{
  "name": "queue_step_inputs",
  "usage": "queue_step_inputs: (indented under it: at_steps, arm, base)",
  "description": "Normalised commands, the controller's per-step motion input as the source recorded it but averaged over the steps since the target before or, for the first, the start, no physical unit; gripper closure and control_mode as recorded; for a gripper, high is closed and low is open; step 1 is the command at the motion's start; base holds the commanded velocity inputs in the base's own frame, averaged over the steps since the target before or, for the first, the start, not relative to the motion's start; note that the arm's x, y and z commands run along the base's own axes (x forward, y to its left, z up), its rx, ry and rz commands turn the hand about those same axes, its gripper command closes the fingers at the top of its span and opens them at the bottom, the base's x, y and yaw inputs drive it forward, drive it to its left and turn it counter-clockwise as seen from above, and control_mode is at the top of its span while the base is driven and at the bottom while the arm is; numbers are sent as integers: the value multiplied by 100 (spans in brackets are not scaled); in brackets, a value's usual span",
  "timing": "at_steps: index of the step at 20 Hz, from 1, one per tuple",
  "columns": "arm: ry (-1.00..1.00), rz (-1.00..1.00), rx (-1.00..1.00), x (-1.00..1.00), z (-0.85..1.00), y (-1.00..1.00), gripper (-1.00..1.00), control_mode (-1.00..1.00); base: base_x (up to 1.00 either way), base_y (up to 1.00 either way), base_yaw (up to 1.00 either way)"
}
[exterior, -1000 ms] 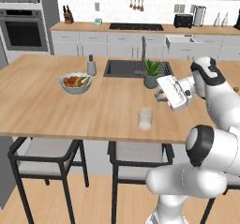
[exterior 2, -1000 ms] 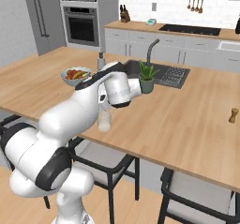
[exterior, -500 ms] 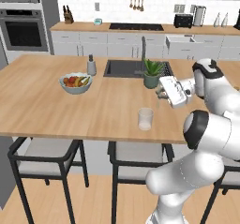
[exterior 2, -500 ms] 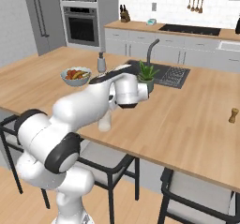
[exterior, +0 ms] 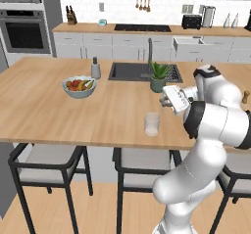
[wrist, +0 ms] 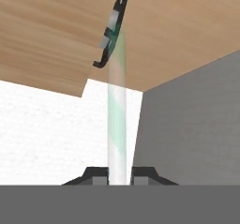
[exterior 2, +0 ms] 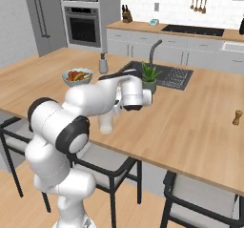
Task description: Take a straw from the drawer in front and place it inside the glass cup on the dining counter.
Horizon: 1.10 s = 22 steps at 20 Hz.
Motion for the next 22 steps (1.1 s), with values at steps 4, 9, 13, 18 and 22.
queue_step_inputs:
  at_steps: [4, 9, 13, 18, 22]
  arm:
    - [0, 3, 0, 10, -34, 0, 100, -100]
    - [-1, 3, 0, 17, -15, 0, 100, -100]
    - [-2, 2, 4, 34, 0, 0, 100, -100]
    - [-3, 0, 4, 32, 0, 0, 100, -100]
    - [-7, 0, 0, 27, -15, 0, 100, -100]
  base:
    - [0, 0, 0]
    - [0, 0, 0]
    - [0, 0, 0]
    - [0, 0, 0]
    - [0, 0, 0]
